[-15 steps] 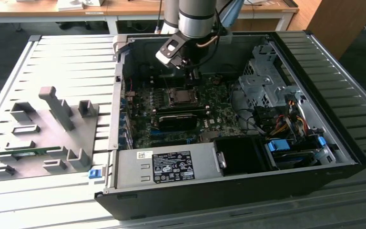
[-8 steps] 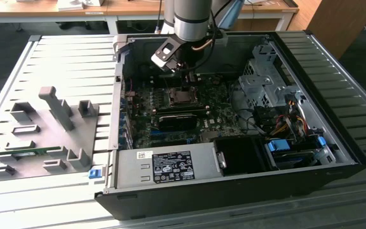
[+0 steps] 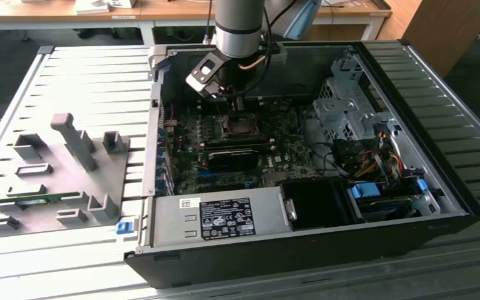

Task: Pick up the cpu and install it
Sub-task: 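Close the cpu cover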

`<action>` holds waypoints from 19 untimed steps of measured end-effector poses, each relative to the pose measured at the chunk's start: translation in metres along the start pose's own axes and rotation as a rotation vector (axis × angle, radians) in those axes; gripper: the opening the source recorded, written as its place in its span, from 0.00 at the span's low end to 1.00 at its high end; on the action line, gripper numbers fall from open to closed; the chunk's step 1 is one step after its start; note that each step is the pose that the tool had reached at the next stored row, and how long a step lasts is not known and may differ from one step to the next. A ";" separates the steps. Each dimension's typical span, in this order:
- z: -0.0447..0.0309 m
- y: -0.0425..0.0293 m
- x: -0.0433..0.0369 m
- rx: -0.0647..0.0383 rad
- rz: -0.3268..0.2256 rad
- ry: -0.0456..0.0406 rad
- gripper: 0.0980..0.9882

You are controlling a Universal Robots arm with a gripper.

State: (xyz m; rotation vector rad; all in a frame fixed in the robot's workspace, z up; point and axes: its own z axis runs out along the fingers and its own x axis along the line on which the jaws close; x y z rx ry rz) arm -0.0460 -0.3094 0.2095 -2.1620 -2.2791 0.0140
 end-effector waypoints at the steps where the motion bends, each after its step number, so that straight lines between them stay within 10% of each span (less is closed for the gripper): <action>1: 0.0011 -0.0010 0.0001 0.000 0.000 0.0003 0.01; 19: 0.0069 0.0043 -0.0001 0.000 0.000 0.0004 0.01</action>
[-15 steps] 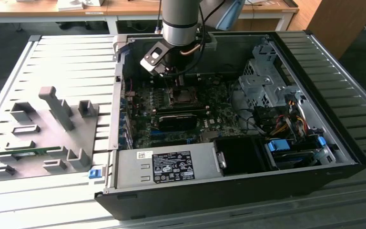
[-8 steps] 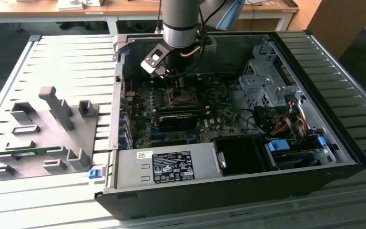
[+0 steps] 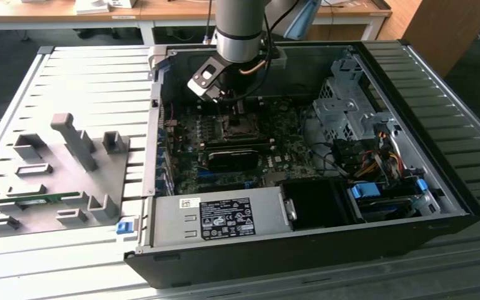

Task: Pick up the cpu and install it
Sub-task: 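Close the cpu cover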

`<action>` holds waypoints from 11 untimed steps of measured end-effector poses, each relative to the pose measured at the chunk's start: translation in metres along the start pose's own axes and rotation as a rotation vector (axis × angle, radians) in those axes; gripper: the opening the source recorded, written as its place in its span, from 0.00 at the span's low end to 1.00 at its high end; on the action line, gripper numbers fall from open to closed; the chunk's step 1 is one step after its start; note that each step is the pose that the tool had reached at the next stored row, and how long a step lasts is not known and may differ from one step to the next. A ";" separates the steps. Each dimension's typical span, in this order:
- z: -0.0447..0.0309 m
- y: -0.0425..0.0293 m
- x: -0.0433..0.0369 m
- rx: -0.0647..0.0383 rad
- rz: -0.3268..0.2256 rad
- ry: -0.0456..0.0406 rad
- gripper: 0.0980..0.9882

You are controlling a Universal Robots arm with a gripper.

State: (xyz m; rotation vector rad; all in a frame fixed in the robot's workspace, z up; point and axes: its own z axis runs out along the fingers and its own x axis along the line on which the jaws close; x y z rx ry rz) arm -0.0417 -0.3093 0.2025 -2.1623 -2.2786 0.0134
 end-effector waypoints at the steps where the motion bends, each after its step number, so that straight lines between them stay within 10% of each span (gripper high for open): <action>1: -0.0031 -0.0001 -0.0001 0.000 0.000 -0.0002 0.01; 11: -0.0160 0.0019 -0.0003 0.000 0.000 -0.0005 0.01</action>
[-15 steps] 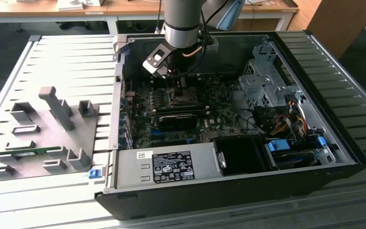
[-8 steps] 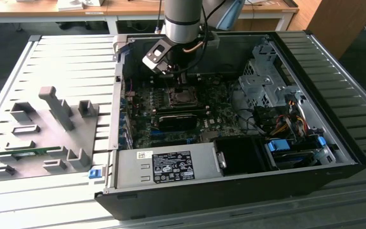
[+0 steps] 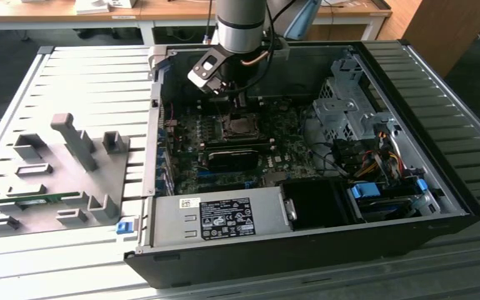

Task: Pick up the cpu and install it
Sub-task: 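Close the cpu cover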

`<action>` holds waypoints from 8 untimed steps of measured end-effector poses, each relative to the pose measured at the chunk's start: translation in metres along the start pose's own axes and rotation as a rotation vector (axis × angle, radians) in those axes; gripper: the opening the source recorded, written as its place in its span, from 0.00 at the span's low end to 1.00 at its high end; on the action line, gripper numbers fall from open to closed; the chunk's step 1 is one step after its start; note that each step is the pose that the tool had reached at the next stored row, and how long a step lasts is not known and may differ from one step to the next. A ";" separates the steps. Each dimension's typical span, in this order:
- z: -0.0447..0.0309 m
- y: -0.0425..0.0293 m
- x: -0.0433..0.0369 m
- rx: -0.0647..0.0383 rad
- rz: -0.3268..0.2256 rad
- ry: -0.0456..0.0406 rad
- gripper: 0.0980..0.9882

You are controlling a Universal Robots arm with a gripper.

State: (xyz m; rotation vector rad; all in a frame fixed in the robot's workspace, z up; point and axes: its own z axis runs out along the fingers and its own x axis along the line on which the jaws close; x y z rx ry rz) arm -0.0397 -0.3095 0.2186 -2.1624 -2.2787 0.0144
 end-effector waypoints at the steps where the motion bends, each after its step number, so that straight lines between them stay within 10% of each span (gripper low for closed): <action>1: 0.0000 0.0012 0.0000 0.000 0.000 0.0000 0.01; 8: 0.0000 0.0074 -0.0004 0.000 0.000 0.0001 0.01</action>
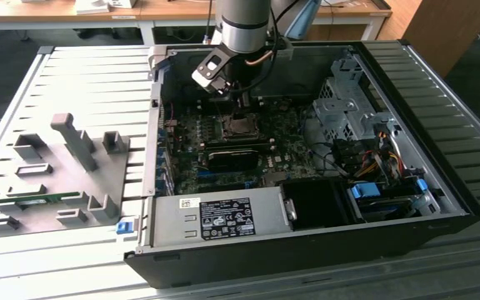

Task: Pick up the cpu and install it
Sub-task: 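Close the cpu cover, then install the first cpu locking lever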

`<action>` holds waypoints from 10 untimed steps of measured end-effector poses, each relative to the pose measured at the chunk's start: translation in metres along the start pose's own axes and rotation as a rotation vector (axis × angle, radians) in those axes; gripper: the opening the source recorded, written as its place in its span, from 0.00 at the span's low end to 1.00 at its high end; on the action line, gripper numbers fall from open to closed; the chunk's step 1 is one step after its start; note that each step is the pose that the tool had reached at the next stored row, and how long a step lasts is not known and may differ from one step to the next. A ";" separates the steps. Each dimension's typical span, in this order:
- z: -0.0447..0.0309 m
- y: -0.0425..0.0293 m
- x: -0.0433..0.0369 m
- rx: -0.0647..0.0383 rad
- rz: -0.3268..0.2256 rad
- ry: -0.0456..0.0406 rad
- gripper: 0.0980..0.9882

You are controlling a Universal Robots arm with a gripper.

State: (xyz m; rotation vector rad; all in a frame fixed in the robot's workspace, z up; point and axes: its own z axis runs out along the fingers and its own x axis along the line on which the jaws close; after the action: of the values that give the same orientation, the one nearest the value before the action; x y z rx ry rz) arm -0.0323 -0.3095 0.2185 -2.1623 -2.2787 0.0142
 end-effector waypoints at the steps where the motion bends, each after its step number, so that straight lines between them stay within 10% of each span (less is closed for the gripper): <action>1: 0.0000 0.0006 0.0000 0.000 0.000 0.0000 0.01; 10: -0.0006 0.0022 -0.0001 0.000 0.000 -0.0003 0.01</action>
State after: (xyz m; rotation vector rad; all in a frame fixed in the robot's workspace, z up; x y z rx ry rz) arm -0.0301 -0.3094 0.2191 -2.1623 -2.2788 0.0146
